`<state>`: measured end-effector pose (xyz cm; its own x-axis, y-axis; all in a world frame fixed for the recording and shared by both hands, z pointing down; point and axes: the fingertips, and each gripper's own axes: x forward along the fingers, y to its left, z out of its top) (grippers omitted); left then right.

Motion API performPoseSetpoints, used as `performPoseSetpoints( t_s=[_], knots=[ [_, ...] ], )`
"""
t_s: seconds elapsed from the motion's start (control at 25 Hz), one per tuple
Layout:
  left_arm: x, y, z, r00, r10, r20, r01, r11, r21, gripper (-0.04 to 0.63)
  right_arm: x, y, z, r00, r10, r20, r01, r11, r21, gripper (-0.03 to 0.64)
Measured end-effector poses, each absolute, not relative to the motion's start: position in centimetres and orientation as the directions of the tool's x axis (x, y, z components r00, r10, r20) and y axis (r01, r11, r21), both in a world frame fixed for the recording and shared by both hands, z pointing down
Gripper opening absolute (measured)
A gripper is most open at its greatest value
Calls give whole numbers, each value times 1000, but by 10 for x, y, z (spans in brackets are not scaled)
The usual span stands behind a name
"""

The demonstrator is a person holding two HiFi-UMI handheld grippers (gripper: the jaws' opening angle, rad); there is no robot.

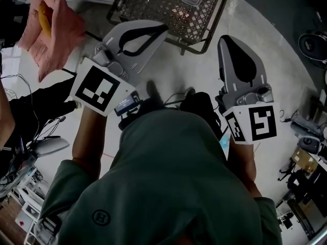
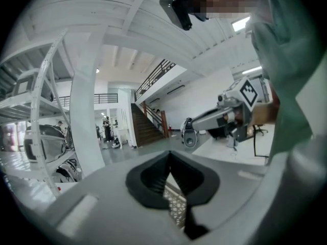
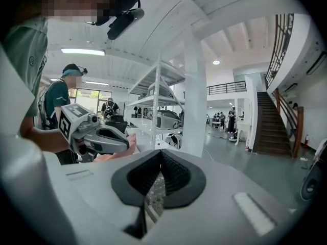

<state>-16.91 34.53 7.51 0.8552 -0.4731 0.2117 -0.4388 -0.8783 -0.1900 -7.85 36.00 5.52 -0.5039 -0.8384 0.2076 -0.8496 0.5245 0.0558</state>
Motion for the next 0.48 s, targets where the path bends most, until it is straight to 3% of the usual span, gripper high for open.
performPoseSetpoints(
  t_s=[0.24,0.48],
  knots=[
    [-165,341,77,827,-516,226,-477,-855,-206,2,-70,353,76,-565,-786,251,-814,581,-14,6],
    [-137,327,85,794,-563,231,-541,-827,-154,2,-33,320,62,-586,-783,208,-801,599,-5,6]
  ],
)
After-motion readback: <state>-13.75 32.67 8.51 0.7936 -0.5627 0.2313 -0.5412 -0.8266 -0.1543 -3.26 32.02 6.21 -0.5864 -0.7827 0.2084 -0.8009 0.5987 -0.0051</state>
